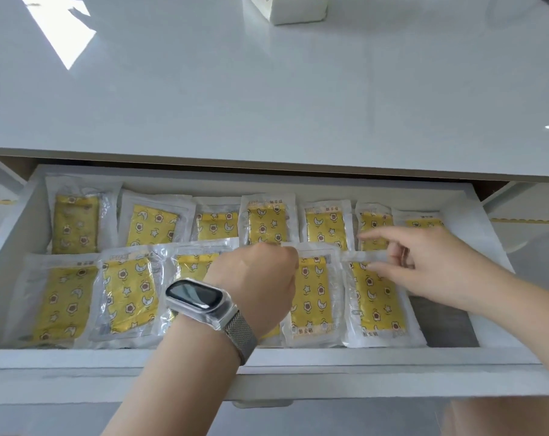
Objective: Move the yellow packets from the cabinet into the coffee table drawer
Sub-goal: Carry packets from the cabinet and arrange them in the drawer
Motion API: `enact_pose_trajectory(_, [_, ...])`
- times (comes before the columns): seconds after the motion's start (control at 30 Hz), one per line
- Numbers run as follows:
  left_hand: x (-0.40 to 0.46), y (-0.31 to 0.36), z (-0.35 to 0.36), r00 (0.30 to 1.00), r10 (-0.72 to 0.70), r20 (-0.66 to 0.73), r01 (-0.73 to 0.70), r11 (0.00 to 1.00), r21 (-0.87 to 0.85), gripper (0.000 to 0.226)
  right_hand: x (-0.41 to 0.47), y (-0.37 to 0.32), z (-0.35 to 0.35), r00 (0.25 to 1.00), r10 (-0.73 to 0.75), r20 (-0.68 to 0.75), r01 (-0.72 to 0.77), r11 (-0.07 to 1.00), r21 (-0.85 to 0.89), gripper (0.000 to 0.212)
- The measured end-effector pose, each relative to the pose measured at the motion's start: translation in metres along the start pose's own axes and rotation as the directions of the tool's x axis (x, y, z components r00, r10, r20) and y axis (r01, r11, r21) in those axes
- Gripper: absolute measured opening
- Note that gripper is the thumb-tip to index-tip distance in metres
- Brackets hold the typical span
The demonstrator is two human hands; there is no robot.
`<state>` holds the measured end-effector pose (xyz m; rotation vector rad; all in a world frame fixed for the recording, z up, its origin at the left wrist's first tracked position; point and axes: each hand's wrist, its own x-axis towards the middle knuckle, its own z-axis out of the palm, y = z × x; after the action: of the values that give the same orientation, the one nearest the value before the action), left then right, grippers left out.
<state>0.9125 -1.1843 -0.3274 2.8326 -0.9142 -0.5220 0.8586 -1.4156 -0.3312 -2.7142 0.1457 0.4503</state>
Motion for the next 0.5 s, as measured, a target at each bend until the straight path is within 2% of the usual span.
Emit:
enact_pose_trajectory(0.03, [-0.001,-0.002,0.000,1.000,-0.009,-0.004,0.009,1.000,0.009,0.029,0.002,0.001,-0.002,0.999,-0.020,-0.048,0.022,0.999,0.038,0.031])
enact_pose_trajectory(0.1, [-0.003,-0.003,0.001,1.000,-0.023,0.017,0.022,1.000,0.014,0.029,0.006,0.003,-0.006,0.998,-0.029,-0.057,0.031,0.999,0.035,0.013])
enact_pose_trajectory(0.17, [-0.003,-0.001,0.002,0.998,-0.039,0.046,0.038,0.999,0.017,0.029,0.009,0.004,-0.008,1.000,-0.011,-0.024,0.012,1.000,0.009,0.006])
enact_pose_trajectory(0.23, [0.002,0.002,0.001,0.996,-0.075,0.055,0.074,0.997,0.028,0.027,0.012,0.010,-0.012,0.998,0.023,-0.064,-0.023,1.000,0.010,0.001])
enact_pose_trajectory(0.33, [0.005,0.012,-0.002,0.984,-0.157,0.079,0.156,0.988,0.019,0.025,0.018,0.023,-0.016,0.982,0.080,-0.170,-0.074,0.997,0.038,0.009])
enact_pose_trajectory(0.43, [0.000,0.016,-0.013,0.974,-0.178,0.139,0.189,0.979,-0.071,0.030,0.019,0.030,-0.012,0.969,0.169,-0.179,-0.156,0.984,0.085,0.013])
enact_pose_trajectory(0.5, [-0.004,0.018,-0.024,0.975,-0.157,0.157,0.186,0.963,-0.194,0.038,0.015,0.026,-0.013,0.964,0.211,-0.162,-0.199,0.976,0.086,0.018])
